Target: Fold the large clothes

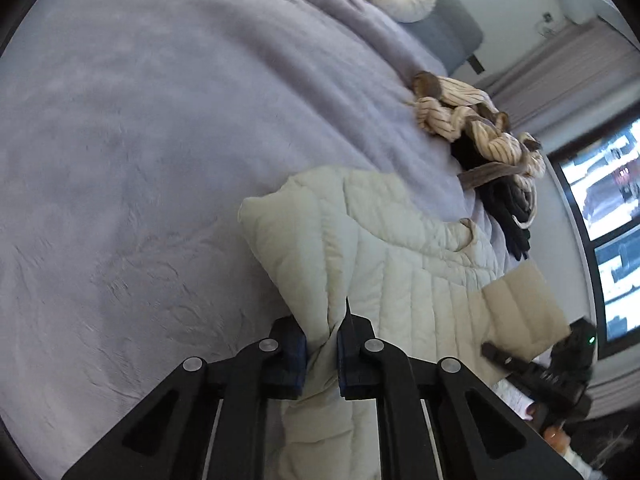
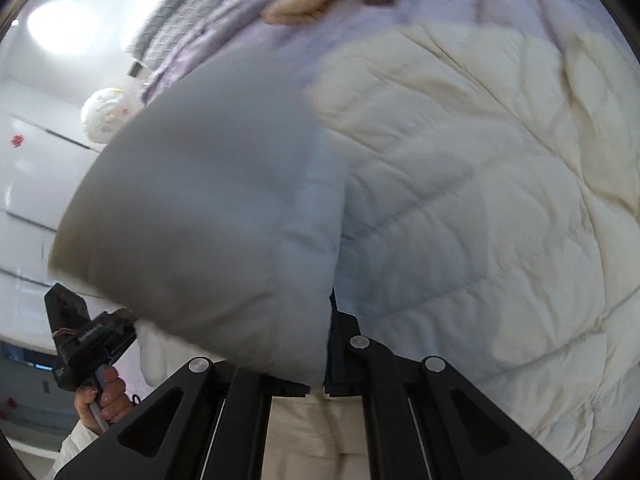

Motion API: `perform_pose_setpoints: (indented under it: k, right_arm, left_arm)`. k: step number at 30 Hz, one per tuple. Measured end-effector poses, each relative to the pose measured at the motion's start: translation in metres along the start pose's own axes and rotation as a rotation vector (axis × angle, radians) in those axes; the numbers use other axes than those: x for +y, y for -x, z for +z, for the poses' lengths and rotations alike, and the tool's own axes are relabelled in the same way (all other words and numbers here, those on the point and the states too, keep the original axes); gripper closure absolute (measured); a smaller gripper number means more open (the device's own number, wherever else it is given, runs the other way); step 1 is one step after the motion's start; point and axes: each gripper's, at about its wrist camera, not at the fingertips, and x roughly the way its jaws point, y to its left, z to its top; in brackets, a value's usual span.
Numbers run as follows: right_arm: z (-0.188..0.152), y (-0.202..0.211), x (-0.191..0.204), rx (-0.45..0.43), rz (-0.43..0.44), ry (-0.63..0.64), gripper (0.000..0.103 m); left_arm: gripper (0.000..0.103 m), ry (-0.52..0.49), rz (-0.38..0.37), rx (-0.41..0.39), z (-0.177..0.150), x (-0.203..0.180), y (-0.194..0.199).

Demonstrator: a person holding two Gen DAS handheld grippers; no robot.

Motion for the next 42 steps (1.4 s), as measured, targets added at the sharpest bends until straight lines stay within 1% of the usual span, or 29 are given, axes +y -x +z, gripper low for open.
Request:
perform_pose_setpoints:
  k: [2,3,5,7,8,10,11,12,13,14,16,18,20,21,22,24,25,27,28,29,31,33,34,35,37,38,39,40,42]
  right_arm:
    - [0.002,0.003,0.004,-0.024,0.024,-0.003,0.099]
    - [0.003,0.000,0.002,-0.027,0.037,-0.034,0.099]
    - [0.002,-0.010,-0.012,-0.007,0.048,-0.113,0.099]
    - [-0.003,-0.019,-0.030,0.011,0.044,-0.194,0.099]
    - [-0.005,-0.020,-0.039,0.013,0.051,-0.224,0.099]
    - [-0.007,-0.013,-0.049,-0.010,0.042,-0.251,0.098]
    - [-0.006,-0.005,-0.052,-0.030,0.019,-0.252,0.098]
    - [-0.004,0.010,-0.054,-0.084,-0.048,-0.250,0.097]
    - [-0.003,0.021,-0.053,-0.121,-0.088,-0.249,0.094]
    - [0.000,0.035,-0.054,-0.169,-0.142,-0.251,0.094]
    - [0.003,0.053,-0.048,-0.212,-0.162,-0.241,0.091]
    - [0.009,0.066,-0.036,-0.231,-0.161,-0.181,0.091]
    - [0.018,0.071,-0.022,-0.224,-0.144,-0.095,0.091]
    - [0.017,0.073,-0.020,-0.217,-0.138,-0.061,0.091]
    - [0.009,0.074,-0.019,-0.207,-0.141,-0.021,0.091]
    - [0.012,0.057,-0.004,-0.168,-0.162,0.053,0.091]
    - [0.005,0.054,-0.007,-0.150,-0.171,0.067,0.091]
    - [0.000,0.031,-0.013,-0.084,-0.208,0.070,0.091]
    - [-0.010,0.027,-0.021,-0.058,-0.216,0.061,0.091]
    - [-0.013,0.018,-0.028,-0.025,-0.222,0.042,0.091]
    - [-0.014,0.012,-0.036,-0.009,-0.217,0.021,0.092]
    - [-0.015,0.011,-0.039,-0.009,-0.210,0.019,0.092]
    - [-0.015,0.010,-0.039,-0.008,-0.211,0.022,0.092]
    - [-0.015,0.008,-0.039,-0.006,-0.212,0.025,0.092]
    - [-0.014,0.007,-0.041,-0.001,-0.210,0.025,0.092]
    - [-0.014,0.006,-0.041,0.001,-0.209,0.025,0.092]
    - [-0.015,0.006,-0.041,0.002,-0.209,0.025,0.092]
    - [-0.016,0.005,-0.041,0.003,-0.207,0.027,0.092]
    - [-0.014,0.005,-0.040,0.002,-0.202,0.031,0.092]
  left_arm:
    - [0.090,0.026,0.015,0.022,0.000,0.011,-0.005]
    - [0.090,0.035,0.027,0.032,-0.001,0.017,-0.011]
    - [0.090,0.065,0.036,0.047,-0.009,0.032,-0.019]
    - [0.090,0.090,0.024,0.038,-0.018,0.040,-0.020]
    - [0.090,0.099,0.021,0.031,-0.020,0.041,-0.019]
    - [0.090,0.084,0.026,0.031,-0.020,0.040,-0.019]
    - [0.090,0.075,0.033,0.033,-0.020,0.038,-0.020]
    - [0.090,0.068,0.039,0.035,-0.019,0.037,-0.020]
    - [0.090,0.065,0.042,0.034,-0.019,0.037,-0.019]
    - [0.090,0.065,0.046,0.034,-0.018,0.034,-0.021]
    - [0.090,0.071,0.053,0.032,-0.017,0.032,-0.023]
    - [0.090,0.075,0.060,0.030,-0.018,0.030,-0.023]
    - [0.090,0.069,0.070,0.030,-0.017,0.027,-0.024]
    - [0.090,0.063,0.076,0.030,-0.017,0.025,-0.025]
    - [0.090,0.061,0.081,0.030,-0.017,0.024,-0.025]
    - [0.090,0.066,0.090,0.031,-0.016,0.022,-0.025]
    - [0.089,0.072,0.094,0.035,-0.016,0.023,-0.024]
    - [0.071,0.093,0.140,0.044,-0.013,0.021,-0.018]
    - [0.069,0.091,0.164,0.036,-0.011,0.018,-0.009]
    - [0.068,0.081,0.171,0.022,-0.009,0.017,-0.002]
    - [0.068,0.046,0.185,-0.030,-0.007,0.009,0.024]
    - [0.068,0.025,0.170,-0.061,-0.008,0.002,0.041]
    - [0.068,0.013,0.144,-0.068,-0.012,-0.003,0.047]
    - [0.068,-0.005,0.110,-0.053,-0.018,-0.010,0.049]
    - [0.068,-0.044,0.086,-0.011,-0.031,-0.022,0.043]
    - [0.068,-0.076,0.097,0.012,-0.041,-0.029,0.036]
    - [0.068,-0.108,0.133,0.028,-0.052,-0.033,0.027]
    - [0.068,-0.124,0.187,0.043,-0.063,-0.032,0.017]
    - [0.068,-0.094,0.224,0.065,-0.075,-0.022,0.005]
